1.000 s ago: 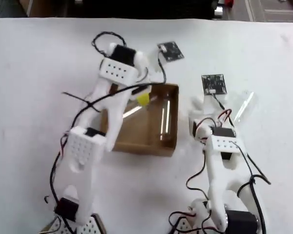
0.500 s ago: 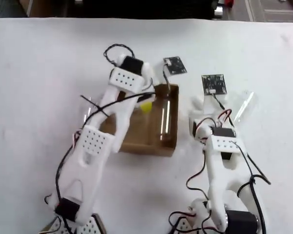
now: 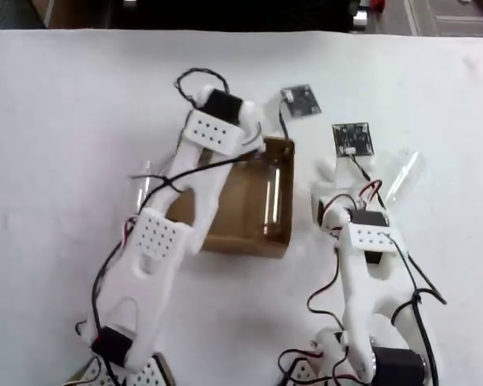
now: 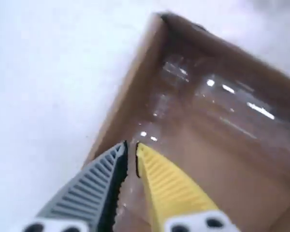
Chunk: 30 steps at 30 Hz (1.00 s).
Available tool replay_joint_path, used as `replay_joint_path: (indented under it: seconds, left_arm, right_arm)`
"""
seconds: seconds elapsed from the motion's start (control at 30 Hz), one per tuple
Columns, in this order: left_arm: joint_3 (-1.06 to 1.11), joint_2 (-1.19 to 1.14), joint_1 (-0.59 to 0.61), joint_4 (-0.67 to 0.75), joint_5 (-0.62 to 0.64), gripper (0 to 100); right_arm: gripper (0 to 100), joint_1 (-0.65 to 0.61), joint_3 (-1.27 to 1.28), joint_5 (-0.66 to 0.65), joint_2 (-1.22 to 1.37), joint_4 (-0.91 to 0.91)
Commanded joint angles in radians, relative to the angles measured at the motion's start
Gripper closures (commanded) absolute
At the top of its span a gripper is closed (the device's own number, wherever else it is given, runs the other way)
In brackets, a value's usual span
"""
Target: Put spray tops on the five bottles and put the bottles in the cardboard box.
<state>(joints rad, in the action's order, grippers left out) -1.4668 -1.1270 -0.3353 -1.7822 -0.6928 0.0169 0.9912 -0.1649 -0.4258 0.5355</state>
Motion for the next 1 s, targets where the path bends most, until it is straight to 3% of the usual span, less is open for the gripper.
replay_joint_path:
  seconds: [0.0,0.27,0.47,0.97]
  left_arm:
    - [-0.041,0.213,-0.012,-0.008,0.120,94]
    - [0.315,0.366,-0.028,-0.003,-0.094,76]
    - [0.423,0.364,-0.065,0.081,-0.213,77]
    - [0.416,0.189,-0.073,0.219,-0.287,77]
  right_arm:
    - [83.6,0.002,-0.005,0.002,-0.019,-0.018]
    - [83.6,0.002,-0.005,0.002,-0.019,-0.018]
    - [83.6,0.001,-0.005,0.002,-0.019,-0.018]
    - [83.6,0.002,-0.003,0.002,-0.018,-0.033]
